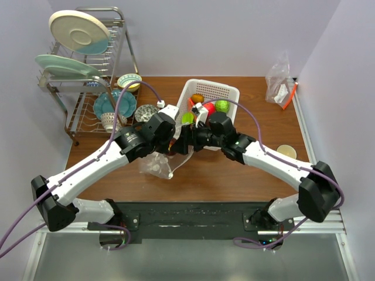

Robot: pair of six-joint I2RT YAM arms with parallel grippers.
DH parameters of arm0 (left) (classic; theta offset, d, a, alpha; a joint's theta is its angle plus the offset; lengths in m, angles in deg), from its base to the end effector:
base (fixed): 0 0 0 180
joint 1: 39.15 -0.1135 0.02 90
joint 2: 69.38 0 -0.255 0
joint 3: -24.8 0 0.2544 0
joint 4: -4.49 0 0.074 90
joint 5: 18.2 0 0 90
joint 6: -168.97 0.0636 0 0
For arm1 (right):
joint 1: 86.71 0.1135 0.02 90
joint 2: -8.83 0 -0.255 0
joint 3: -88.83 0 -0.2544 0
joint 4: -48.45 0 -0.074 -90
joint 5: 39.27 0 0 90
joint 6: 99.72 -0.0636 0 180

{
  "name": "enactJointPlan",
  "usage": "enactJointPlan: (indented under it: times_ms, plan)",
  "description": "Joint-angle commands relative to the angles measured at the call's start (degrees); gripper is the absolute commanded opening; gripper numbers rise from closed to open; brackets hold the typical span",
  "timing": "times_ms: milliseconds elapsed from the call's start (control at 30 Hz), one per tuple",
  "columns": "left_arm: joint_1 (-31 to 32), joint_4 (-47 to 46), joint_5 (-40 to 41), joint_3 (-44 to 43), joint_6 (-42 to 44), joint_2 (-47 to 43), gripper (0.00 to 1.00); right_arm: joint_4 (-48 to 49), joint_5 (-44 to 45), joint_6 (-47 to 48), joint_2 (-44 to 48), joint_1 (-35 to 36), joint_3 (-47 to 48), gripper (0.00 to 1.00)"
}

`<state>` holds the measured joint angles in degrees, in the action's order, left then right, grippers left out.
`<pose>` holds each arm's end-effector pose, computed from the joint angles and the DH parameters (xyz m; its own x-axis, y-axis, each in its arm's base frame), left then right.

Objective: Place the food in the zip-top bag and seal the zipper
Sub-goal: Place the fake fruit in the zipper food storage bag.

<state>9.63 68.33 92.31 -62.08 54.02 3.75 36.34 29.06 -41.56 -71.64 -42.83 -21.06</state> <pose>0.2005 -0.1950 0.3155 -0.6930 0.1915 -0.6951 0.2912 0.9563 -0.0270 0.2367 0.2602 0.2684 -0.7036 0.0035 -0.7106 -0.6108 0.5079 0.6074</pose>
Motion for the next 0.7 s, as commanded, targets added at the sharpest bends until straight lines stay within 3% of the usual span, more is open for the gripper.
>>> enactJointPlan:
  times_ms: [0,300,433,667]
  plan:
    - [-0.3,-2.5,0.1,0.5,-1.0,0.6,0.0,-10.1,8.1,4.2,5.3,0.0,3.6,0.94]
    - [-0.6,-1.1,2.5,0.8,-1.6,1.3,0.0,-22.5,19.1,7.8,5.9,0.1,8.8,0.89]
    - [-0.7,-1.0,2.4,0.6,-1.6,0.9,0.0,-23.3,19.0,7.8,3.1,0.1,9.3,0.82]
    - [-0.7,1.6,6.8,0.6,-1.8,0.7,0.0,-25.3,26.0,8.7,-2.4,-0.1,14.4,0.81]
